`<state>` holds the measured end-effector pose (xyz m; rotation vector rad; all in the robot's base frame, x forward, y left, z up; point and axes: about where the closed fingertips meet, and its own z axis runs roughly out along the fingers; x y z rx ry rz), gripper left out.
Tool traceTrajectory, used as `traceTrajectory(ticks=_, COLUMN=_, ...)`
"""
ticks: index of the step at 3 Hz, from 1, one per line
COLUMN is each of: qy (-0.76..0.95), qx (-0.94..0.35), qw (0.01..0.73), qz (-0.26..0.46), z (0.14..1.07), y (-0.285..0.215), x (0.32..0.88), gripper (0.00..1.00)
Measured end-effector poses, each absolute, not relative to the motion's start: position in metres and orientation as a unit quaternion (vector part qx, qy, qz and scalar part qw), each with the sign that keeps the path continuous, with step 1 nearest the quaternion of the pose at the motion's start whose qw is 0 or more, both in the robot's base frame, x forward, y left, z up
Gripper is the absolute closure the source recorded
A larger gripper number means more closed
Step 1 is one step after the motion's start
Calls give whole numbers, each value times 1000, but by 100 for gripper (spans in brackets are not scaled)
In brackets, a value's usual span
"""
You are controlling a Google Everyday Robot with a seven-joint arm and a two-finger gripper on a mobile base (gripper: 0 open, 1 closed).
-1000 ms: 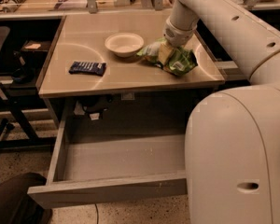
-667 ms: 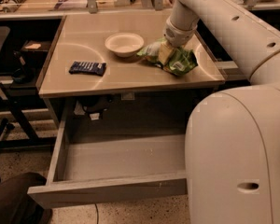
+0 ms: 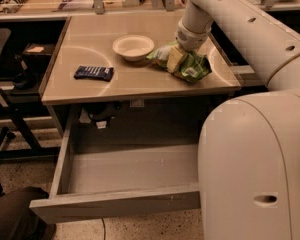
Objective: Pick green rice chip bag from top drawer and place on counter
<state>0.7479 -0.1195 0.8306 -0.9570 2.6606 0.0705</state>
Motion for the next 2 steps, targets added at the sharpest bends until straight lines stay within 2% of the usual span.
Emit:
traceTrajectory(ticks=1, qy=929, qx=-334, qw=156, qz=25, z=831, y=-119, x=748, gripper=0)
traceTrajectory(ticks=2, qy=929, qx=-334, qw=156, qz=25, z=831, y=-119, x=748, gripper=0)
